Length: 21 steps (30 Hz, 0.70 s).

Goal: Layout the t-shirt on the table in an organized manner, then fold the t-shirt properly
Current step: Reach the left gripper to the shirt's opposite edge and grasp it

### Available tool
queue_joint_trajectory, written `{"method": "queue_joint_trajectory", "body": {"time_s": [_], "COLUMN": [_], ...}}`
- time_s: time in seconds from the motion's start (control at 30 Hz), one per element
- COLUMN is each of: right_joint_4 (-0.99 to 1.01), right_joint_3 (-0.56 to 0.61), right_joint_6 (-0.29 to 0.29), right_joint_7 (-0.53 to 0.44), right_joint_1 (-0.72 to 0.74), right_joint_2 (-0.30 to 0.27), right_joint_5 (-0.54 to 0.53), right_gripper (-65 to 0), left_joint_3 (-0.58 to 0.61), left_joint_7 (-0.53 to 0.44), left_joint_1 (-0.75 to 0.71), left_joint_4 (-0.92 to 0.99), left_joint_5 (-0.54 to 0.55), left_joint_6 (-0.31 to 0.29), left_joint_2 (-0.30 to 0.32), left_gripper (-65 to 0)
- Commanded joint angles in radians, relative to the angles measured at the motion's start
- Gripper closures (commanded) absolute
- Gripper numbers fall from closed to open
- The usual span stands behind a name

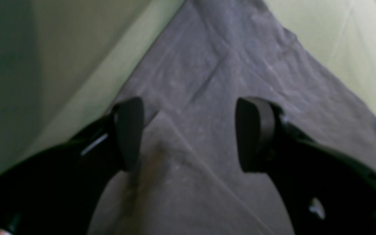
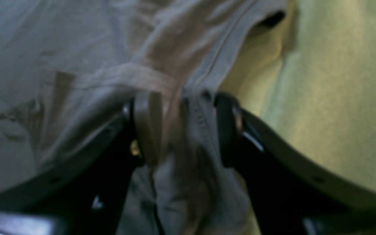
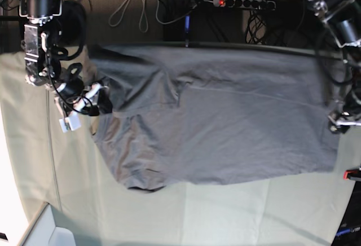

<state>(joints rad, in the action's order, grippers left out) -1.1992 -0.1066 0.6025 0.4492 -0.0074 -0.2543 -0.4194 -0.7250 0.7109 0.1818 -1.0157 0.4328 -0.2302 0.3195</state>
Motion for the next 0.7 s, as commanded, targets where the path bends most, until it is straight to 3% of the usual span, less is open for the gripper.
{"method": "queue_joint_trajectory", "body": {"time_s": [0.0, 0.13, 0.33, 0.5, 0.67], "right_joint_4": [-0.017, -0.017, -0.017, -0.017, -0.017], "right_joint_3": [-0.006, -0.006, -0.006, -0.006, -0.006], "right_joint_6": [0.004, 0.004, 0.004, 0.004, 0.004], "right_joint_7": [-0.02, -0.02, -0.02, -0.02, -0.019], "right_joint_1": [0.017, 0.017, 0.016, 0.016, 0.016], "right_joint_2": [-0.01, -0.012, -0.012, -0.012, -0.012], "right_joint_5": [-0.014, -0.014, -0.014, -0.014, -0.014], "right_gripper": [-27.7, -27.6, -27.6, -27.6, -27.5], "left_joint_3": [-0.009, -0.051, -0.141, -0.147, -0.152], "left_joint_7": [-0.01, -0.012, -0.015, -0.112, -0.121], "left_joint_1": [0.026, 0.06, 0.115, 0.138, 0.132], "left_joint_4": [-0.004, 0.034, 0.117, 0.225, 0.234], "left_joint_5": [-0.041, -0.199, -0.328, -0.392, -0.391], "left_joint_6": [0.001, 0.001, 0.001, 0.001, 0.001], "left_joint_2": [0.005, -0.036, -0.044, -0.039, -0.043], "left_gripper": [-42.3, -42.3, -42.3, -42.3, -42.1]}}
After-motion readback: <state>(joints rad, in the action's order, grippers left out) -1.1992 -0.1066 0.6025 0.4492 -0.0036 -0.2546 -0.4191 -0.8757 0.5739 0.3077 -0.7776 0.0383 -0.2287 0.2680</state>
